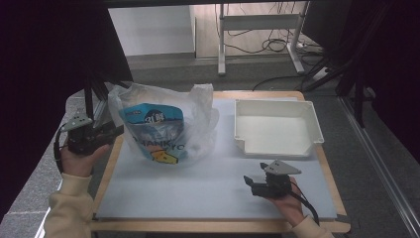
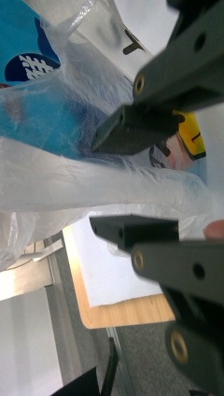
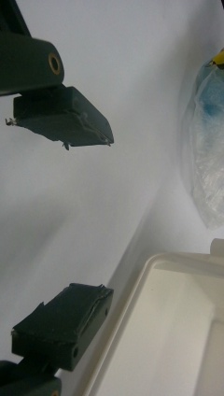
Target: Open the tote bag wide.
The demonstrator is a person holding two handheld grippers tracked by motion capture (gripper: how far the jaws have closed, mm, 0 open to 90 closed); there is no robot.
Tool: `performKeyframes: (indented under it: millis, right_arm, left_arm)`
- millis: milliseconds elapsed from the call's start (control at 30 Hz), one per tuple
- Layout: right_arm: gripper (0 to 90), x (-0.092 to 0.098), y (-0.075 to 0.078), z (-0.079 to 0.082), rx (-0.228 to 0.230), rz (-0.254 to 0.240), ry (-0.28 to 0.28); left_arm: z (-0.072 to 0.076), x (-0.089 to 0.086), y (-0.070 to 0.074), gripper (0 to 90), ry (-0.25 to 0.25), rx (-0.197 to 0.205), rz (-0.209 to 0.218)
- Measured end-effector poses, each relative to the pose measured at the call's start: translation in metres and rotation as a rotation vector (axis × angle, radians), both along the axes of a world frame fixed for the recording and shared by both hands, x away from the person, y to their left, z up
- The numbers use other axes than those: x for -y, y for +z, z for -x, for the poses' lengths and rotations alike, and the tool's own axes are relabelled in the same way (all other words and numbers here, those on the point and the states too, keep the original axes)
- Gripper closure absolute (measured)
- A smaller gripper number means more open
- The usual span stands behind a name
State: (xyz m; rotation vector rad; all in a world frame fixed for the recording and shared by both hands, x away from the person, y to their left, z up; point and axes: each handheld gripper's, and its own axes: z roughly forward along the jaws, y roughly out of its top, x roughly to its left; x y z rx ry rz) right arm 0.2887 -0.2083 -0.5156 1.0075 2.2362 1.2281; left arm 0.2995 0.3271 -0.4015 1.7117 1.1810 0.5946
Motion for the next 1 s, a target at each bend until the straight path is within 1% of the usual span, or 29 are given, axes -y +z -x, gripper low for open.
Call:
performKeyframes:
  millis: [67,100,133,167,233,400,567,733,833,900,1000]
  right_arm:
    - [21.5,0.000,0.000,0.000,-0.002,0.001,-0.003]
    - [21.8,0.000,0.000,0.000,-0.001,0.002,-0.008]
    - [21.8,0.000,0.000,0.000,-0.001,0.002,-0.008]
    - [21.8,0.001,0.000,-0.001,-0.001,0.002,-0.009]
    - [21.9,0.001,0.000,-0.001,-0.001,-0.001,-0.011]
    - [22.0,0.002,0.000,-0.001,0.000,0.001,-0.014]
    - [23.1,0.002,0.004,-0.003,0.019,-0.007,-0.014]
    - [23.7,-0.002,0.009,-0.004,0.045,0.002,-0.004]
    - [24.0,-0.009,0.015,-0.005,0.058,0.005,0.010]
    - [24.4,-0.015,0.021,-0.005,0.084,0.011,0.024]
    - [24.6,-0.024,0.031,-0.007,0.106,0.005,0.039]
  left_arm:
    - [0.000,-0.001,-0.001,73.0,-0.016,-0.010,0.029]
    - [0.000,0.000,-0.001,81.9,-0.022,-0.009,0.051]
    - [0.001,0.000,-0.001,81.9,-0.022,-0.003,0.053]
    - [0.002,0.001,-0.001,85.0,-0.015,0.004,0.044]
    - [0.003,0.002,-0.001,88.5,-0.011,0.016,0.043]
    - [0.007,0.002,0.000,89.5,-0.010,0.034,0.044]
    - [0.009,0.003,-0.001,89.6,-0.016,0.041,0.047]
    - [0.012,-0.001,-0.001,89.6,-0.013,0.046,0.049]
    - [0.014,-0.004,-0.002,89.6,-0.008,0.048,0.056]
    - [0.015,-0.006,-0.002,89.6,-0.008,0.049,0.057]
    - [0.016,-0.007,-0.002,89.7,-0.013,0.055,0.063]
